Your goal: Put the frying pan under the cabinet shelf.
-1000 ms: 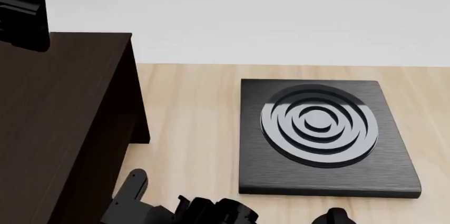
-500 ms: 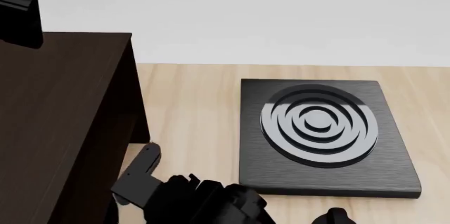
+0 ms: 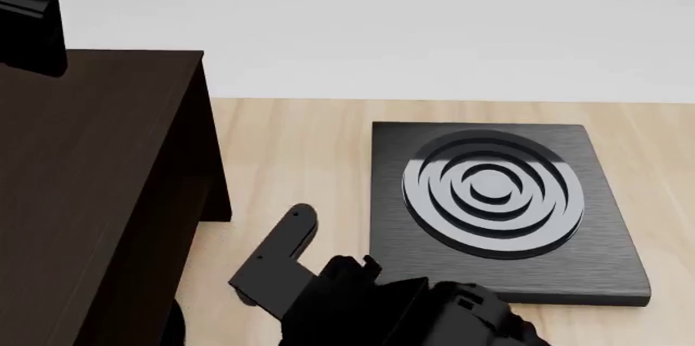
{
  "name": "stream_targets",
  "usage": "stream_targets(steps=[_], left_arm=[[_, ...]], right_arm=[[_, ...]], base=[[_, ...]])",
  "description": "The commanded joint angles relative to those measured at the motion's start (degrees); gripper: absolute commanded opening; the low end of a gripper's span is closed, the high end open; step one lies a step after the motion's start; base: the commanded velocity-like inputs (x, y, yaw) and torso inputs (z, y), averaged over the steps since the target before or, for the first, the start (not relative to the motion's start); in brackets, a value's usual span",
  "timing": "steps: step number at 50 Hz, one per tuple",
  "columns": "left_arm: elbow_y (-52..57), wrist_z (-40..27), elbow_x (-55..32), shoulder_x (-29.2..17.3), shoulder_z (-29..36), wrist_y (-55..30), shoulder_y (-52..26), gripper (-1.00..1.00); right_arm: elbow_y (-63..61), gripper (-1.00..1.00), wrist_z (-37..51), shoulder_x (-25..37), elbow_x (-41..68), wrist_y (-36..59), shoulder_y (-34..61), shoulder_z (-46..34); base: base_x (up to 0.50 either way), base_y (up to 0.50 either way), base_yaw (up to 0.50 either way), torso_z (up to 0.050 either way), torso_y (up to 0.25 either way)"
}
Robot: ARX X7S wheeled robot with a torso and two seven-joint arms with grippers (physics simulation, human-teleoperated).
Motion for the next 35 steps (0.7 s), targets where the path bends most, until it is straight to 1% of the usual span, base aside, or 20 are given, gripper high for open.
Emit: stream_targets(steps=[1, 9, 19, 35], left_arm=[[-0.37, 0.71, 0.79, 0.32, 0.46, 0.52, 0.50, 1.00], [-0.78, 0.78, 1.05, 0.51, 0.68, 0.71, 0.58, 1.00], [-0.38, 1.01, 1.37, 0.59, 0.75, 1.53, 1.50, 1.00], [2.02, 0.10, -0.52, -1.12, -0.39, 2.35, 2.40, 1.00]], right_arm=[[-16.63, 1.00, 10.57, 10.96, 5.18, 2.64, 1.15, 4.69], [-23.61, 1.00, 14.81, 16.83, 8.42, 1.24, 0.37, 7.91], [-34.38, 1.00, 22.61, 24.10, 11.98, 0.60, -0.13, 10.92], [-44.37, 1.00, 30.79, 31.92, 15.92, -1.84, -0.63, 14.84]], base=[[0.00, 0.00, 0.00, 0.000, 0.000], [0.00, 0.00, 0.00, 0.000, 0.000], [0.00, 0.00, 0.00, 0.000, 0.000], [0.00, 0.00, 0.00, 0.000, 0.000]])
